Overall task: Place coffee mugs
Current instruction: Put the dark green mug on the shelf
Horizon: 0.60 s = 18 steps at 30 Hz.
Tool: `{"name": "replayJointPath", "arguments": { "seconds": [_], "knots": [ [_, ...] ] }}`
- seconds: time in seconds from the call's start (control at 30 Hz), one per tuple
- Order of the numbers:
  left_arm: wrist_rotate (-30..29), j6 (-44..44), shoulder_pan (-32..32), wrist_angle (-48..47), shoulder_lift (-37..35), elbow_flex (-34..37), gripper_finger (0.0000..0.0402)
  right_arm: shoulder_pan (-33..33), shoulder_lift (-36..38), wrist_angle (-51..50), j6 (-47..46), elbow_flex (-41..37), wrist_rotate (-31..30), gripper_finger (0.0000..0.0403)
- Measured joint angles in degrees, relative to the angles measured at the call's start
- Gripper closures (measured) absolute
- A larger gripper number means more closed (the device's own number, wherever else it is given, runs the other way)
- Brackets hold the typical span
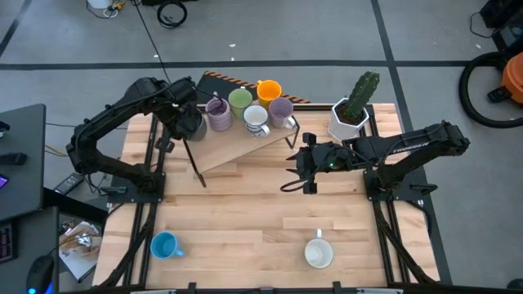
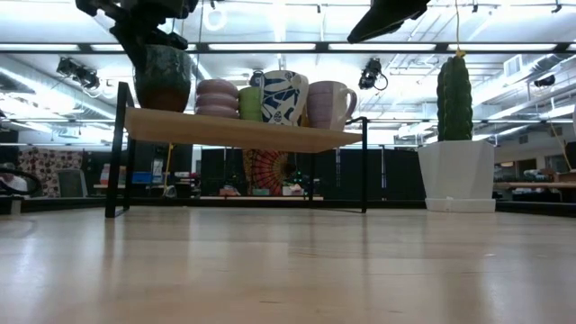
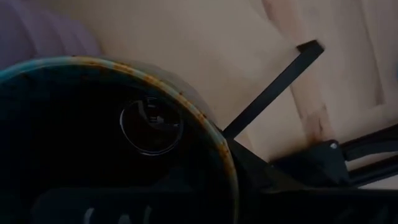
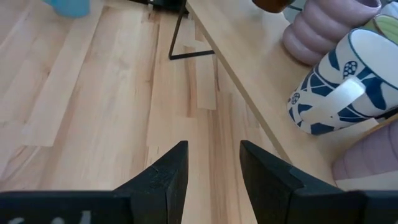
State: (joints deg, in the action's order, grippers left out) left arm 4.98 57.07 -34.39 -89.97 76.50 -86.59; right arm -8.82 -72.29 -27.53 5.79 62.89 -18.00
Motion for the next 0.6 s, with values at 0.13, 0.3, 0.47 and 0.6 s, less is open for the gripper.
{"name": "replayJointPath", "arguments": {
  "seconds": [0.13, 0.3, 0.47, 0.6],
  "knots": [
    [1.03, 0.34, -0.56, 0.0, 0.23, 0.0, 0.0357, 0.0, -0.01, 0.02, 0.01, 0.0, 0.07, 0.0252],
    [1.2, -1.31, -1.52, 0.89, 1.47, 0.0, 0.0357, -0.1, -0.02, 0.04, -0.01, 0.0, 0.09, 0.0252],
    [1.29, -2.91, -2.69, 2.06, 2.78, -0.02, 0.0357, -0.17, -0.02, 0.5, 0.11, 0.0, 0.11, 0.0252],
    [1.28, -3.84, -3.57, 2.06, 3.14, 0.0, 0.0357, -0.17, -0.02, 0.5, 0.17, 0.0, 0.12, 0.0252]
  ]
}}
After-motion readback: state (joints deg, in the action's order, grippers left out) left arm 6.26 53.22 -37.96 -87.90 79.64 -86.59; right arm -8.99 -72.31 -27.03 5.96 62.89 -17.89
